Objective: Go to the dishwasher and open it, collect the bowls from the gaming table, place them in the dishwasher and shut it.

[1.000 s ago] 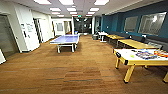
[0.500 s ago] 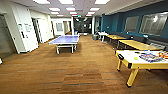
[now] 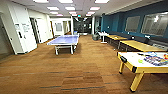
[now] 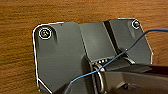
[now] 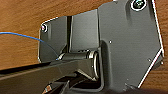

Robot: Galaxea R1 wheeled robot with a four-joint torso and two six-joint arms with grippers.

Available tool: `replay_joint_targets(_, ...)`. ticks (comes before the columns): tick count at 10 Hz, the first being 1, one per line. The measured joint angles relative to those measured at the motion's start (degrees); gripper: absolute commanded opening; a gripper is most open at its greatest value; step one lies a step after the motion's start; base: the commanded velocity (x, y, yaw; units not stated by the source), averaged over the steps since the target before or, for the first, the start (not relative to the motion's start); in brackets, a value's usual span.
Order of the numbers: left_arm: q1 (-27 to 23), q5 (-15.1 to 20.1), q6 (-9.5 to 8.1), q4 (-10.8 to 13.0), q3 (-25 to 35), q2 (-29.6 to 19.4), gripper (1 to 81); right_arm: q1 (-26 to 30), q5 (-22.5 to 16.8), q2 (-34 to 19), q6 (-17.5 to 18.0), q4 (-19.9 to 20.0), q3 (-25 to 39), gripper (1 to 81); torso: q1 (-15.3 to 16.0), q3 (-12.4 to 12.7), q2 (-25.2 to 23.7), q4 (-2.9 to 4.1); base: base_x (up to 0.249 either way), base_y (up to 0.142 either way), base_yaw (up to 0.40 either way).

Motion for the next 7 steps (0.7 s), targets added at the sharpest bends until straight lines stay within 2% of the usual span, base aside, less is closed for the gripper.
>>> replay_joint_targets(7, -0.02, 0.0, -0.02, 0.02, 0.0, -0.02, 81.1, 0.09, -0.01, 0.2, 0.0, -0.02, -0.35, 81.1, 0.0, 0.0, 0.02, 0.0, 0.275, 0.0, 0.0)
